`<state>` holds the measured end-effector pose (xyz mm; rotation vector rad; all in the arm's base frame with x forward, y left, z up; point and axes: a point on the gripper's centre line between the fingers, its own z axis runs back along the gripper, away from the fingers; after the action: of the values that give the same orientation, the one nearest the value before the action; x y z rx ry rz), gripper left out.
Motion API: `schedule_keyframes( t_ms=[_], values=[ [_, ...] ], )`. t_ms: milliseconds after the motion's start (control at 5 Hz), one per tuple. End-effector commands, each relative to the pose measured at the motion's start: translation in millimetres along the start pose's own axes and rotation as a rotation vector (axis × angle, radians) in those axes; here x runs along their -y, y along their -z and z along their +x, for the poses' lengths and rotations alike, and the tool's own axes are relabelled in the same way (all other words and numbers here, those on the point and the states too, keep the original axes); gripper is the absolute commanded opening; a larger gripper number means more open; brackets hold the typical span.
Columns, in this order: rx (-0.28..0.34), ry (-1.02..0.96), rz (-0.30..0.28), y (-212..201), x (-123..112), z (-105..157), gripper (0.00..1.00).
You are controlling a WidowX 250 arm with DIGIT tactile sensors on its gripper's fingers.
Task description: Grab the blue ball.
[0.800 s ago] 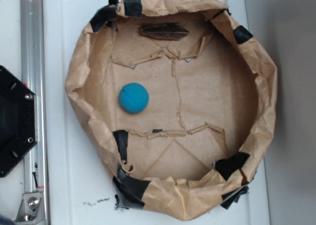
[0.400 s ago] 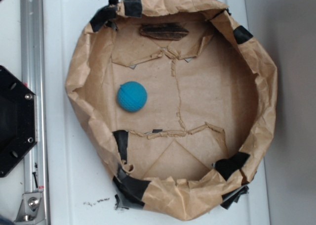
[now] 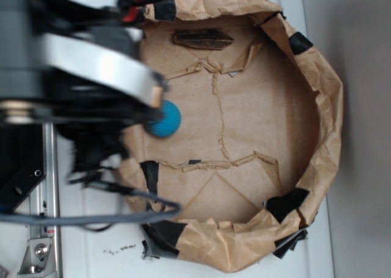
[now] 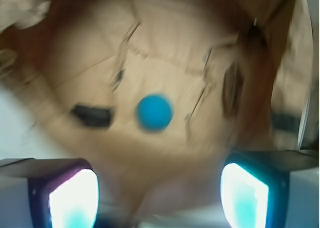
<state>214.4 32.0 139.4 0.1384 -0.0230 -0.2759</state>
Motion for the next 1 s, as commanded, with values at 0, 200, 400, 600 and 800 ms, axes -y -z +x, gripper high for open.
schedule_keyframes(
  t_ms=[0,200,400,600,800],
  values=[
    [0.037,0.108,0.002,74.8,-19.7,44.1,1.00],
    [-0.039,0.219,-0.052,117.0,3.4,21.1,1.00],
    [-0.053,0.223,-0.115,133.1,14.7,2.0,1.00],
    [-0.056,0.187,-0.112,132.0,11.9,-2.3,0.00],
    [-0.007,0.172,-0.095,100.9,1.4,4.9,0.00]
  ],
)
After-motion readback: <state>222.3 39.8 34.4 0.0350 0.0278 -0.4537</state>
